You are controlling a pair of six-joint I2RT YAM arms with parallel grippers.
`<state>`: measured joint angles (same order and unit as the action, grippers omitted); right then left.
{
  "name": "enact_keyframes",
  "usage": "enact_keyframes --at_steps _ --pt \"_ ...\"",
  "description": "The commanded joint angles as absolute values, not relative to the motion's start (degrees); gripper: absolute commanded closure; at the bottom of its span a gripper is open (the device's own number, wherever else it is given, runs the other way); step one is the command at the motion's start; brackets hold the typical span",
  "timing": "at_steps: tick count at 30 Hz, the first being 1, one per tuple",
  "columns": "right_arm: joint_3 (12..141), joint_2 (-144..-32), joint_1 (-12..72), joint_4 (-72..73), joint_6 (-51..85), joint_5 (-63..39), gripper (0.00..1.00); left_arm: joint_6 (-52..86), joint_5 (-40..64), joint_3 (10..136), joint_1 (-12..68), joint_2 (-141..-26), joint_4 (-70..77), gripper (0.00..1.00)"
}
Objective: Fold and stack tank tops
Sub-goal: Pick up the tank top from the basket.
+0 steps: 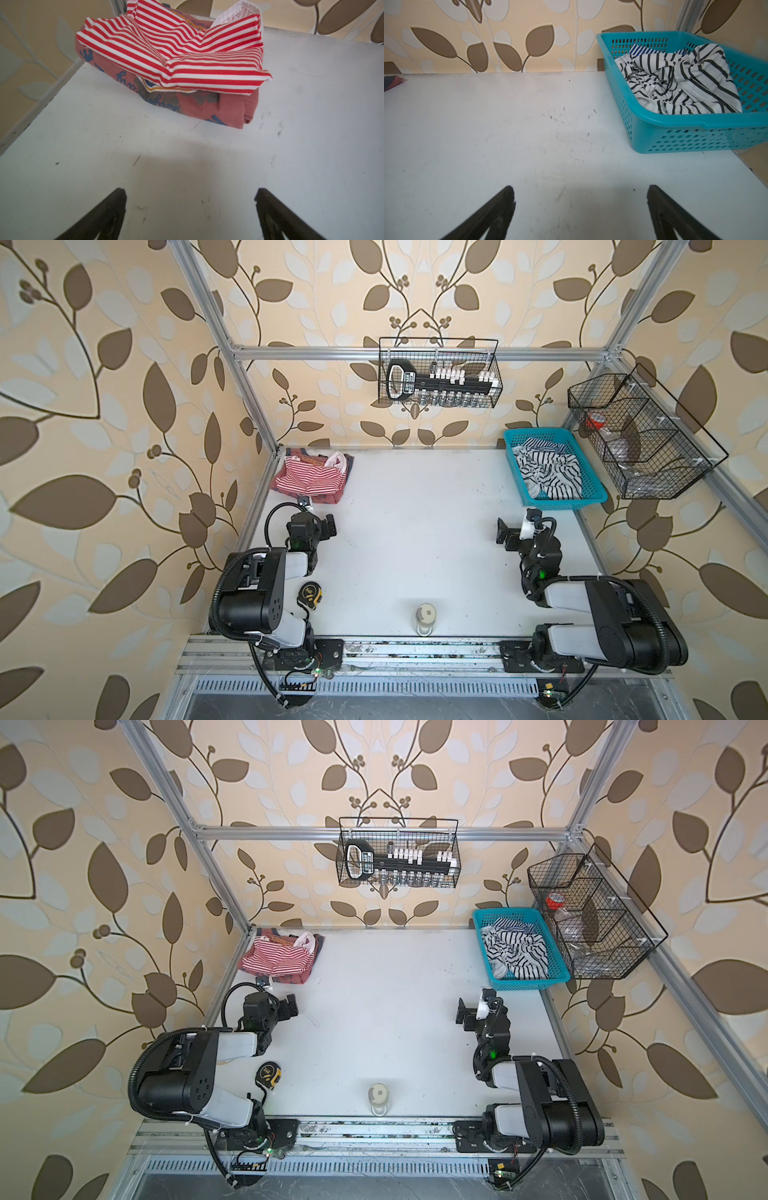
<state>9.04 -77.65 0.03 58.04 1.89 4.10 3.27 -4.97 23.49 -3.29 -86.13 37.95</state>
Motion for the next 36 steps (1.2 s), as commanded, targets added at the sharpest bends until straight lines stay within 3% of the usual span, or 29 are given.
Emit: enact_keyframes --at_steps 1,11,15,19,23,29,36 --pt "10.5 -77.6 -0.6 58.3 1.2 1.7 0.00 2.5 -4.8 23.3 -2.8 -86.0 40.0 0.01" --pt "10.4 -77.4 -0.4 58.4 0.9 1.8 0.04 2.5 -4.8 23.2 -2.8 -85.7 40.0 0.01" --pt "11.6 -76.1 0.1 56.4 0.7 3.1 0.12 2.7 -5.4 23.6 -2.9 -85.1 39.7 0.05" --pt "22.4 -68.6 1.3 31.8 0.6 5.8 0.15 2.4 -5.8 32.2 -2.5 -79.6 21.8 0.10" --pt "37.9 -67.3 1.0 9.8 0.1 5.6 0.16 6.8 -2.3 36.9 -1.3 -75.5 15.6 0.10" --pt "61.6 -75.8 -1.9 -13.8 1.2 2.0 0.32 12.7 8.0 45.1 0.9 -73.4 8.4 0.08" --pt "78.6 -89.5 -5.4 -25.1 5.4 5.2 0.39 14.0 12.5 49.4 6.5 -72.8 4.0 0.08"
